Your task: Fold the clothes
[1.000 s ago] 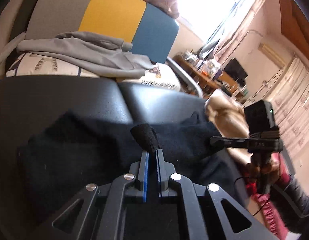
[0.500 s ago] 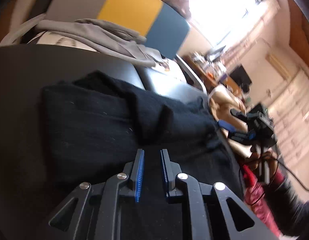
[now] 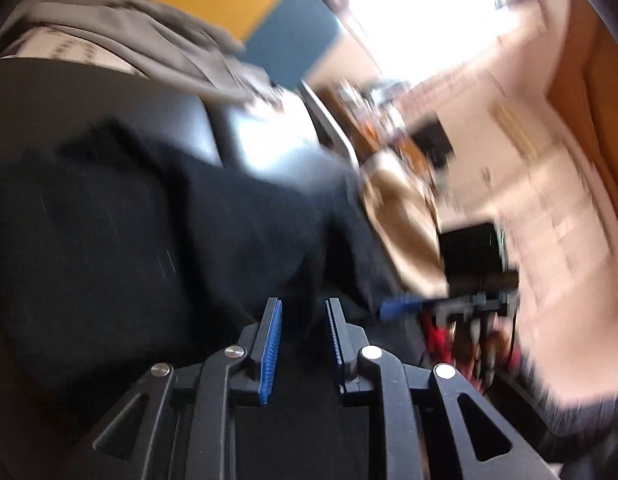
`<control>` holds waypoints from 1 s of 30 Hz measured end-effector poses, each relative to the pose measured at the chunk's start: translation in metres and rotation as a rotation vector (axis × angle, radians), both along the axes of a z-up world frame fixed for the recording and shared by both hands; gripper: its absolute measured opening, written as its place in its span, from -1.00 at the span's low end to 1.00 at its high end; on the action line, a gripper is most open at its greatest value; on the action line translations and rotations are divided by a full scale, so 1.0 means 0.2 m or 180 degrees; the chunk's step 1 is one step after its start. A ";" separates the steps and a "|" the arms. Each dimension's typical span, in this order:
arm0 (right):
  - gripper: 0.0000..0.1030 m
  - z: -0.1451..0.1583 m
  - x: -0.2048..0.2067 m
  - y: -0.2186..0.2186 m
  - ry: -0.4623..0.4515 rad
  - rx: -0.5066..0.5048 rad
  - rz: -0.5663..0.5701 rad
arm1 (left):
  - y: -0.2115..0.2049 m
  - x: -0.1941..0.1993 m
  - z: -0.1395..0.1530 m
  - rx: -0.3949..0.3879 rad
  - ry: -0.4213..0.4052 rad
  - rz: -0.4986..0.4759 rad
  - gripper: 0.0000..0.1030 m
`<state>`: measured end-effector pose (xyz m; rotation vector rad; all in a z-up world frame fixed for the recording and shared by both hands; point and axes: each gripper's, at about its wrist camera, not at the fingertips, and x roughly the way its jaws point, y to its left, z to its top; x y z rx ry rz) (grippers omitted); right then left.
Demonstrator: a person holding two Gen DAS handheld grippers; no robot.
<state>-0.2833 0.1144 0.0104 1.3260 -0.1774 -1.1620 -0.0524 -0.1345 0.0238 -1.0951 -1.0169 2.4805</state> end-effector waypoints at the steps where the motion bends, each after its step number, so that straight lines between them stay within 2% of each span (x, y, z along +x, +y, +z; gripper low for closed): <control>1: 0.20 -0.01 0.04 0.04 0.0065 0.0104 0.0055 | 0.03 0.04 -0.01 -0.0020 -0.0038 -0.0075 -0.61; 3: 0.20 -0.02 0.07 0.15 0.0159 0.0269 -0.0011 | 0.04 0.11 -0.02 -0.0058 -0.0086 -0.0087 -0.61; 6: 0.20 0.00 -0.01 0.27 0.0218 0.0285 -0.0503 | -0.08 0.12 0.04 -0.0116 0.0026 0.0214 -0.56; 10: 0.20 0.03 -0.18 0.32 0.0350 0.0193 -0.1285 | -0.27 0.01 0.13 -0.0179 0.0168 0.0739 -0.48; 13: 0.20 0.03 -0.31 0.27 0.0383 0.0118 -0.1696 | -0.33 -0.13 0.14 -0.0316 0.0085 0.0829 -0.42; 16: 0.17 -0.01 -0.41 0.15 0.0418 0.0251 -0.1873 | -0.37 -0.28 0.08 -0.0507 -0.0143 0.0830 -0.30; 18: 0.16 -0.03 -0.47 0.10 0.0409 0.0373 -0.1879 | -0.40 -0.37 0.05 -0.0507 -0.0243 0.0786 -0.13; 21: 0.13 -0.06 -0.53 0.01 0.0391 0.0518 -0.1835 | -0.43 -0.47 -0.01 -0.0466 -0.0341 0.0681 -0.01; 22: 0.04 -0.07 -0.55 0.00 0.0400 0.0554 -0.1816 | -0.43 -0.49 -0.02 -0.0471 -0.0394 0.0672 -0.01; 23: -0.23 -0.07 -0.57 -0.01 0.0439 0.0569 -0.1792 | -0.42 -0.51 -0.04 -0.0456 -0.0453 0.0628 -0.01; 24: -0.43 -0.07 -0.57 -0.03 0.0494 0.0574 -0.1759 | -0.41 -0.53 -0.06 -0.0464 -0.0491 0.0605 -0.08; 25: -0.77 -0.07 -0.57 -0.06 0.0588 0.0591 -0.1732 | -0.40 -0.53 -0.06 -0.0556 -0.0450 0.0664 -0.22; 26: -0.83 -0.06 -0.56 -0.09 0.0731 0.0623 -0.1712 | -0.40 -0.53 -0.06 -0.0635 -0.0406 0.0727 -0.63; 27: -0.83 -0.05 -0.55 -0.12 0.0873 0.0655 -0.1690 | -0.41 -0.52 -0.06 -0.0646 -0.0356 0.0816 -0.88; 30: -0.84 -0.01 -0.55 -0.14 0.1206 0.0674 -0.1781 | -0.48 -0.49 -0.11 -0.0505 -0.0308 0.1116 -0.90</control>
